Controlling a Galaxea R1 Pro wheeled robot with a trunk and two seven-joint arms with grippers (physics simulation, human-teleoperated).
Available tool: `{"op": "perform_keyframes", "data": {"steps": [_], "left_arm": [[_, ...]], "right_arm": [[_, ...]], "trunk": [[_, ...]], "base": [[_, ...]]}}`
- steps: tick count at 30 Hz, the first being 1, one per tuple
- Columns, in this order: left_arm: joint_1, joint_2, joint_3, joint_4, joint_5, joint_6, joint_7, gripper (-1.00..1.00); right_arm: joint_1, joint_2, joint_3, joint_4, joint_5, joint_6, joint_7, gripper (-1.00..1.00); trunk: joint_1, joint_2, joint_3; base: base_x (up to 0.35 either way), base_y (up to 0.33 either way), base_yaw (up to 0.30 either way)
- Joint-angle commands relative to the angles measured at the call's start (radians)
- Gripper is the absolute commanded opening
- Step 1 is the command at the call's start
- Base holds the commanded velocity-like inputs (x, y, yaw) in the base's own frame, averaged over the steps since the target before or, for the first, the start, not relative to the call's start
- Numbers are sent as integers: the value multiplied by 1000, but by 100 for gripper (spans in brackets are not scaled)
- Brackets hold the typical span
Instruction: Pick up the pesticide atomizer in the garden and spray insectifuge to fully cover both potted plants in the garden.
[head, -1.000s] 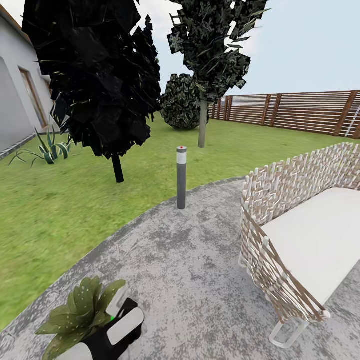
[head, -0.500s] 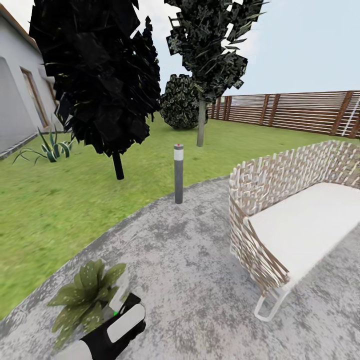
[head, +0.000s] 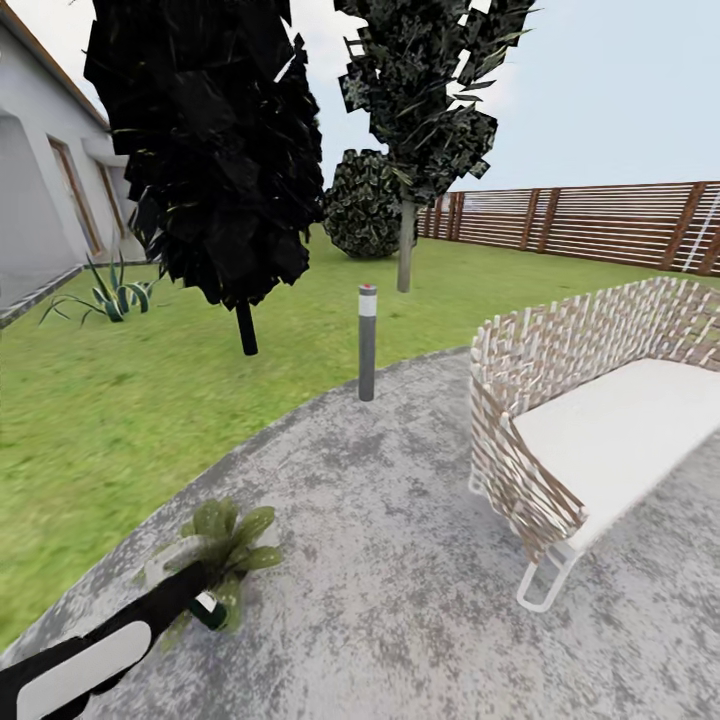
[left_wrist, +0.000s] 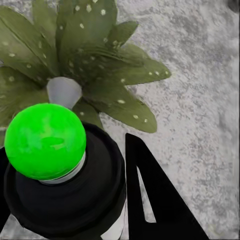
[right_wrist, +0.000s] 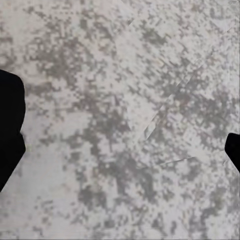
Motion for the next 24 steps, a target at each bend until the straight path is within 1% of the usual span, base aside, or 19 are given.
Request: {"op": "perform_keyframes", "data": {"steps": [1,2,4,5,6,7,8,9,10,12,13,14,15,17,18,19,20,23,24], "left_arm": [[0,32,-10,1,0,23,-59,-100],[0,49,-12,6,-1,38,-82,-100],[0,93,-16,27,-7,73,-121,-100],[0,112,-18,36,-28,81,-140,-100],[0,137,-19,47,-67,87,-175,-100],[0,159,-21,61,-89,93,-211,-100],[0,168,-21,80,-98,107,-240,-100],[0,173,-22,104,-105,133,-283,-100],[0,183,-22,138,-117,175,-369,-100],[0,197,-22,217,-158,249,-545,-100],[0,199,-22,252,-173,269,-603,-100],[0,199,-20,317,-190,293,-693,-100],[0,198,-19,358,-196,298,-729,-100],[0,188,-19,438,-206,299,-758,-100],[0,185,-20,468,-213,299,-762,-100],[0,179,-20,485,-223,297,-765,-100],[0,168,-20,498,-241,294,-767,-100],[0,140,-20,532,-360,281,-770,-100],[0,135,-19,538,-379,279,-771,-100]], "right_arm": [[0,0,0,0,0,0,0,100],[0,0,0,0,0,0,0,100],[0,0,0,0,0,0,0,100],[0,0,0,0,0,0,0,100],[0,0,0,0,-1,0,0,100],[0,0,0,0,-1,1,0,100],[0,0,0,0,-1,1,0,100],[0,0,0,0,-1,1,0,100],[-1,0,0,0,-1,1,0,100],[-1,0,0,0,-1,2,0,100],[-1,0,0,0,-1,2,0,100],[-1,0,0,1,-1,2,0,100],[-1,0,0,1,-1,2,0,100],[-1,0,0,0,-1,2,0,100],[-1,0,0,0,-2,2,0,100],[-1,0,0,0,-2,2,0,100],[-1,0,0,0,-2,2,0,100],[-1,0,0,0,-3,2,0,100],[-1,0,0,0,-3,1,0,100]], "trunk": [[0,0,0],[0,0,0],[0,0,0],[0,0,0],[0,0,0],[0,0,0],[0,0,0],[0,0,0],[0,0,0],[0,0,0],[0,0,0],[0,0,0],[0,0,0],[0,0,0],[0,0,0],[0,0,0],[0,0,0],[0,0,0],[0,0,0]], "base": [[130,324,0],[156,314,0],[208,280,0],[236,261,0],[244,256,0],[248,255,0],[249,254,0],[250,254,0],[254,240,0],[259,232,0],[260,237,0],[255,244,0],[165,158,0],[59,57,0],[14,32,0],[39,141,0],[68,220,0],[122,298,0],[144,316,0]]}}
